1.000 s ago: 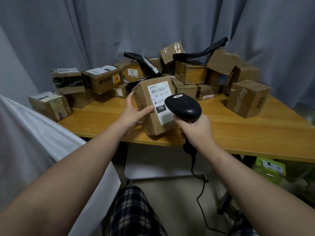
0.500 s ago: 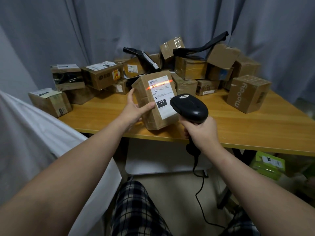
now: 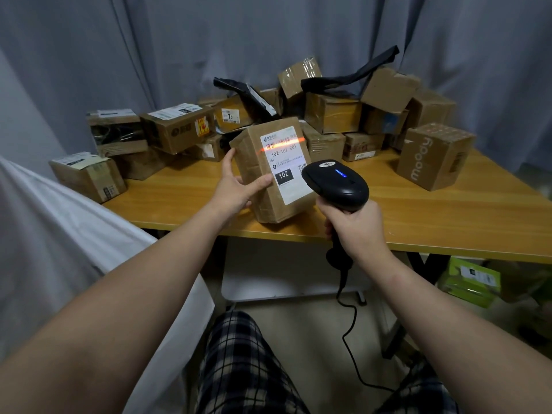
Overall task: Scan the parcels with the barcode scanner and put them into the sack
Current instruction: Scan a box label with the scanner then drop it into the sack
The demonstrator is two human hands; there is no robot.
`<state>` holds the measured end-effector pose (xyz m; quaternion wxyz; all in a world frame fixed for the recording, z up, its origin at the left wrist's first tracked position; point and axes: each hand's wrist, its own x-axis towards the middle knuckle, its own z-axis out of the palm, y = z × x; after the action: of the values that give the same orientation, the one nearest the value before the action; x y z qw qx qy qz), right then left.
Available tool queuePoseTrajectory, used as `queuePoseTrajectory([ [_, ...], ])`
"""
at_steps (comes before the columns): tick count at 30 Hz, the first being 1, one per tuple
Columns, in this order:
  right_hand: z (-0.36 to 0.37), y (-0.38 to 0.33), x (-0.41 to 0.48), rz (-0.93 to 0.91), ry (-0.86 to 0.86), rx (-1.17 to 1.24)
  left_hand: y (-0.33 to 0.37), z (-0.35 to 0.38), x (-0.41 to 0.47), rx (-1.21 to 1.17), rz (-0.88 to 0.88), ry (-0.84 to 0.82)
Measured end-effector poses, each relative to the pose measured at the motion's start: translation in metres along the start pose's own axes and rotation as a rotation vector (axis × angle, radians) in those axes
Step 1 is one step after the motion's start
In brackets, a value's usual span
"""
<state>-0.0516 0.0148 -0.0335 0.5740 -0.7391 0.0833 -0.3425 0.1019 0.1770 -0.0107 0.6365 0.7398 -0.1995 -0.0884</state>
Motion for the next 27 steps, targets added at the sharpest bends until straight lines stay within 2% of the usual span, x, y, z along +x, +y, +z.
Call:
queuePoseTrajectory([
  [10, 0.024, -0.020, 0.007, 0.012, -0.016, 0.074, -0.003, -0.011, -0.027, 0.021, 0.216, 0.133],
  [16, 0.074, -0.042, -0.003, -0.035, -0.202, 0.167, -0.004, -0.063, -0.083, 0.048, 0.287, 0.302],
  [22, 0.159, -0.035, -0.025, 0.061, -0.466, 0.149, -0.056, -0.148, -0.148, 0.102, 0.171, 0.592],
  [25, 0.202, -0.025, -0.041, 0.139, -0.596, 0.117, -0.096, -0.195, -0.180, 0.233, 0.056, 0.771],
  [27, 0.226, -0.015, -0.051, 0.180, -0.678, 0.071, -0.123, -0.220, -0.194, 0.347, -0.054, 0.808],
])
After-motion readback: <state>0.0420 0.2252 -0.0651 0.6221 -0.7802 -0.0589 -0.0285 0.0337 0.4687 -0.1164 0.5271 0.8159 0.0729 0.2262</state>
